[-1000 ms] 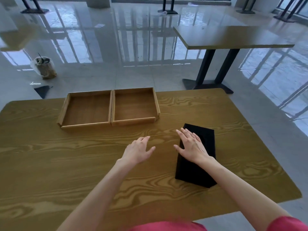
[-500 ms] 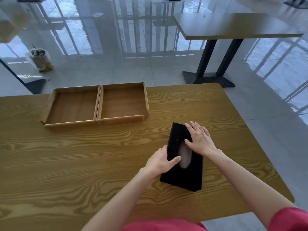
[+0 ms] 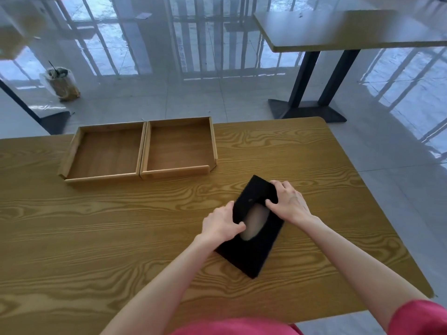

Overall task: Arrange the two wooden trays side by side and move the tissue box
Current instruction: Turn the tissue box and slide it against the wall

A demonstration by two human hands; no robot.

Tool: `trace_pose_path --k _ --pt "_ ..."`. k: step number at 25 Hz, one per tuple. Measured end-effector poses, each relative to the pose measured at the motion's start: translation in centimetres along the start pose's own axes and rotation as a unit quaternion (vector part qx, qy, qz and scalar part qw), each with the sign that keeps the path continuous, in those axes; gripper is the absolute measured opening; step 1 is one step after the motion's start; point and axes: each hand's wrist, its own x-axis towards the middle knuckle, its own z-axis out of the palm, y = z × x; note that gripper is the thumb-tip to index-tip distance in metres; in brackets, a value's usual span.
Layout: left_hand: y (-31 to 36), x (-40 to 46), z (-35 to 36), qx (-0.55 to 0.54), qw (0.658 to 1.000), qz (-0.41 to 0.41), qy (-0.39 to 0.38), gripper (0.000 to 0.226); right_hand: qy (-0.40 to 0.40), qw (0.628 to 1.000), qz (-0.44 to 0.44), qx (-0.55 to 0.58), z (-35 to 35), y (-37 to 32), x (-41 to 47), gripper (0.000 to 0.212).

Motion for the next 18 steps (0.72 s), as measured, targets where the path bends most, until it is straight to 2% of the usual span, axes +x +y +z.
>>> trace_pose_path --k 4,8,14,16,18 --pt "-2.9 0.7 -3.7 0.084 0.994 0.025 0.070 0.057 -0.023 0.999 0.043 0.015 1.5 -3.4 -1.0 0.057" --pt "-5.6 0.6 -5.4 0.108 0.987 0.037 0.114 0.051 -0.019 0.997 0.059 0.034 2.9 -6.0 -1.5 0.055" --pt "-7.6 0.2 -3.8 0.058 0.981 0.058 0.175 0.052 -0.022 0.998 0.041 0.050 3.4 -5.7 -1.7 0.064" --pt "-8.4 -0.4 -3.3 0.024 0.984 0.033 0.176 0.062 -0.040 0.993 0.015 0.110 3.5 -4.7 -1.8 0.070" --pt "-9.0 -1.5 -2.7 -0.080 0.984 -0.001 0.158 0.078 -0.067 0.983 -0.018 0.170 3.7 -3.6 -2.2 0.080"
